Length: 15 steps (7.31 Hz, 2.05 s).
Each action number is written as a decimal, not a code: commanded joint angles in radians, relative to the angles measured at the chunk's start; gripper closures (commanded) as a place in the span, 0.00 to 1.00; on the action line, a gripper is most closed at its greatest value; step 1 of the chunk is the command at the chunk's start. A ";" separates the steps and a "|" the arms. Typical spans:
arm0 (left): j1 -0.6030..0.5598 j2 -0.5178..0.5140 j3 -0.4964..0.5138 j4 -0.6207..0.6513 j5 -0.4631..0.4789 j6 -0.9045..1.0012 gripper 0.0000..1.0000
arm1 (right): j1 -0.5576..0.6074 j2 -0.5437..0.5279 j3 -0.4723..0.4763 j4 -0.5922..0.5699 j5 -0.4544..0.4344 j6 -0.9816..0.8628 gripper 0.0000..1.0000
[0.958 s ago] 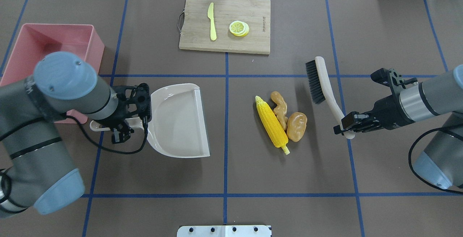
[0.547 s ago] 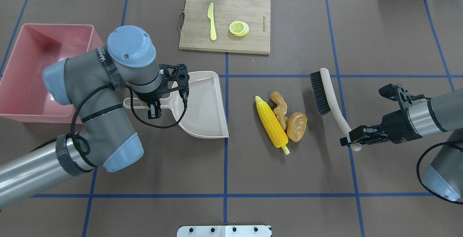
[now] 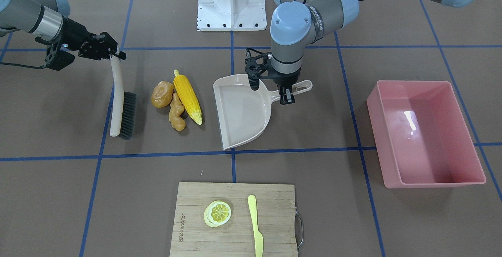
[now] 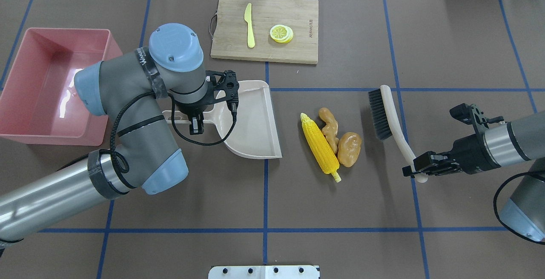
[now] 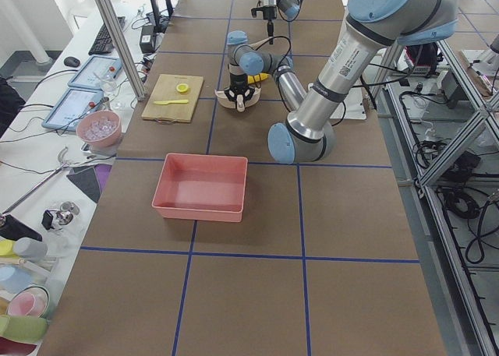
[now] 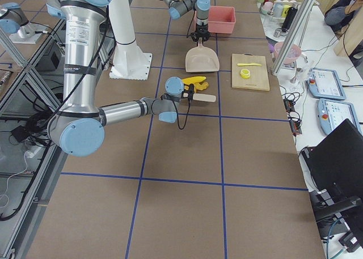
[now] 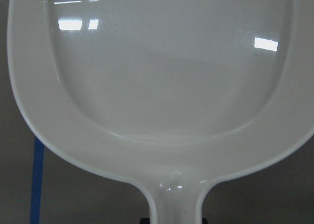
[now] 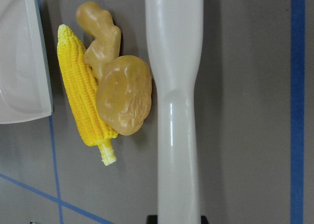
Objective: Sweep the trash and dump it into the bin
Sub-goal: 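Move the dustpan beside the corn with the left gripper while the right brings the brush, then sweep the corn, potato and ginger into the dustpan with the right gripper's brush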
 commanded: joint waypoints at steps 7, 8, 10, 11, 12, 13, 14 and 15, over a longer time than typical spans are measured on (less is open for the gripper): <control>0.085 -0.011 0.018 -0.043 -0.004 -0.025 1.00 | -0.204 -0.024 0.090 -0.003 -0.202 0.189 1.00; 0.085 -0.010 0.019 -0.047 -0.004 -0.025 1.00 | -0.239 -0.023 0.090 -0.003 -0.236 0.189 1.00; 0.085 -0.008 0.021 -0.049 -0.006 -0.025 1.00 | -0.303 -0.009 0.088 -0.016 -0.288 0.189 1.00; 0.085 -0.007 0.021 -0.049 -0.006 -0.025 1.00 | -0.319 0.008 0.088 -0.019 -0.294 0.189 1.00; 0.085 -0.007 0.021 -0.049 -0.006 -0.024 1.00 | -0.325 0.049 0.088 -0.065 -0.296 0.189 1.00; 0.083 -0.005 0.021 -0.049 -0.006 -0.024 1.00 | -0.326 0.113 0.088 -0.138 -0.310 0.189 1.00; 0.083 -0.005 0.021 -0.049 -0.006 -0.024 1.00 | -0.342 0.178 0.088 -0.212 -0.327 0.188 1.00; 0.085 -0.005 0.021 -0.050 -0.006 -0.024 1.00 | -0.352 0.233 0.087 -0.267 -0.336 0.188 1.00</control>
